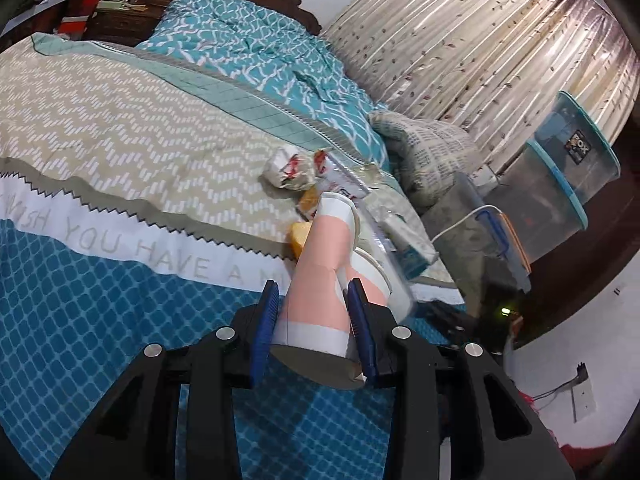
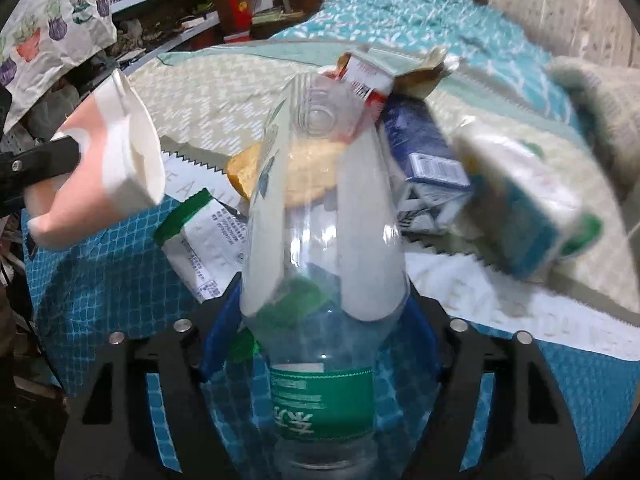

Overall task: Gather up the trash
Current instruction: 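Carry cup and bottle to the beige bin and release both, then grasp the green wrapper with the left gripper while the right grasps the bread slice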

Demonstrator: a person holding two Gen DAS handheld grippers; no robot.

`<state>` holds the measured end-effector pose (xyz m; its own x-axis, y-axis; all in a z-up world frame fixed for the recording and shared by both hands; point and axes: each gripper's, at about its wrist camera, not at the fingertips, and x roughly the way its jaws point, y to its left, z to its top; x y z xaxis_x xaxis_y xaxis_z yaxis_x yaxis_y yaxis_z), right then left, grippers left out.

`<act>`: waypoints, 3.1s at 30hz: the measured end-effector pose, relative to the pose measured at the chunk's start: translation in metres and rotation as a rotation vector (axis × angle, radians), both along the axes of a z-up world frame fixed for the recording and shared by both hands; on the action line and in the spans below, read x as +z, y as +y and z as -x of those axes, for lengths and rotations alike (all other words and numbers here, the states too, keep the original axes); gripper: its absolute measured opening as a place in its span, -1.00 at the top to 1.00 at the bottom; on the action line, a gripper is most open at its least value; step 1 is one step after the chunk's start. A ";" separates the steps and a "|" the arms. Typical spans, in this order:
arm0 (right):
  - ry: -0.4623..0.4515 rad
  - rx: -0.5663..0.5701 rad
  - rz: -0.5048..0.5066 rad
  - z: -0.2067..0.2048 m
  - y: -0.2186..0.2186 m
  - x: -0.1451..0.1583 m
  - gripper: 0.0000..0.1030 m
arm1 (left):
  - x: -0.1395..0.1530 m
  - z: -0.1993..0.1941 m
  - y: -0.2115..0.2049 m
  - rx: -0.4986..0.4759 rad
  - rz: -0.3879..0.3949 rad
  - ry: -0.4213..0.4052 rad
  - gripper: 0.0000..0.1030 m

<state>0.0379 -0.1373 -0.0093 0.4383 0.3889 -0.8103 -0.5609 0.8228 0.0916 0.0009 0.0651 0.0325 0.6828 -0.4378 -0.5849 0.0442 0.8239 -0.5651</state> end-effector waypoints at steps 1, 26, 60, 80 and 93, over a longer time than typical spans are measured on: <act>0.005 0.000 -0.014 0.000 0.000 0.001 -0.39 | 0.001 0.000 -0.002 -0.003 0.001 0.000 0.34; 0.009 -0.453 -0.563 0.059 -0.222 0.017 -0.39 | 0.003 -0.063 -0.189 -0.381 -0.097 0.019 0.34; 0.052 -1.220 -0.931 0.067 -0.467 -0.058 -0.60 | -0.039 -0.198 -0.546 -0.700 -0.299 0.107 -0.37; -0.106 -1.093 -0.765 0.070 -0.396 0.005 -0.61 | 0.045 -0.079 -0.241 -0.347 -0.195 -0.142 -0.37; 0.170 -0.382 -0.560 0.008 -0.156 0.004 0.03 | 0.001 -0.043 -0.024 0.106 -0.250 0.084 -0.37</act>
<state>0.0299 -0.2933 -0.0048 0.5126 0.6116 -0.6026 -0.1817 0.7632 0.6201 0.0435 0.0412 0.0335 0.6617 -0.2015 -0.7221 -0.0884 0.9355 -0.3420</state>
